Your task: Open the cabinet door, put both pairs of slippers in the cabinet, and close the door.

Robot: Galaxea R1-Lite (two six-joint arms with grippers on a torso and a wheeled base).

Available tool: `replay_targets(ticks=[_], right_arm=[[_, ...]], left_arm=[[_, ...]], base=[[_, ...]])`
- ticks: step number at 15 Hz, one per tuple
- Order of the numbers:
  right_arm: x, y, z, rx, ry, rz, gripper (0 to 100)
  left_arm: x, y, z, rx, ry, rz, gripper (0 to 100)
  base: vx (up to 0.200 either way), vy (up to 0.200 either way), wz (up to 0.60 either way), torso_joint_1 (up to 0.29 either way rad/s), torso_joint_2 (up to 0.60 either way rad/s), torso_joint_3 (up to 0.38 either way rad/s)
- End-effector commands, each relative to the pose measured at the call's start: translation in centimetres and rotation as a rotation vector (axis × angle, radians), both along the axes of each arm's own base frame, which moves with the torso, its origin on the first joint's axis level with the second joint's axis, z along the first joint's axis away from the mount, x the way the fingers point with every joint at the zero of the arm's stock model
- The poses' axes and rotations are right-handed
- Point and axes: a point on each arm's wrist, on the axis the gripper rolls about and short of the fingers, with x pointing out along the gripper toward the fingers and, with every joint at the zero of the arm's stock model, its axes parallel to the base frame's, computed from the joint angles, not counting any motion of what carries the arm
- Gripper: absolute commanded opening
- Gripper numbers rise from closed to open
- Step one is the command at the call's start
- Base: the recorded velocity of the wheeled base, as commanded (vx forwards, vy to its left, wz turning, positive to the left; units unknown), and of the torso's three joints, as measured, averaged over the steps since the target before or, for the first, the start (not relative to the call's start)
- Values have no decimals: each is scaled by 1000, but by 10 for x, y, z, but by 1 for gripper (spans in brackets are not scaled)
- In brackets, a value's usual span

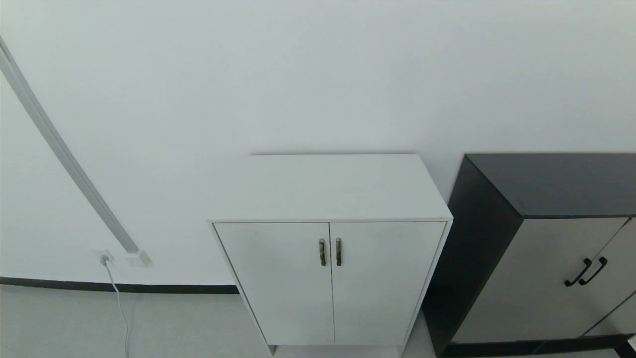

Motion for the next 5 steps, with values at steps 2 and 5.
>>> replay_targets(ticks=[2, 5], right_arm=[[0, 0, 0, -1, 2, 0, 0], [0, 0, 0, -1, 2, 0, 0]], left_arm=[[0, 0, 0, 0, 1, 0, 0], [0, 0, 0, 0, 1, 0, 0]], base=[[0, 0, 0, 0, 0, 0], [0, 0, 0, 0, 0, 0]])
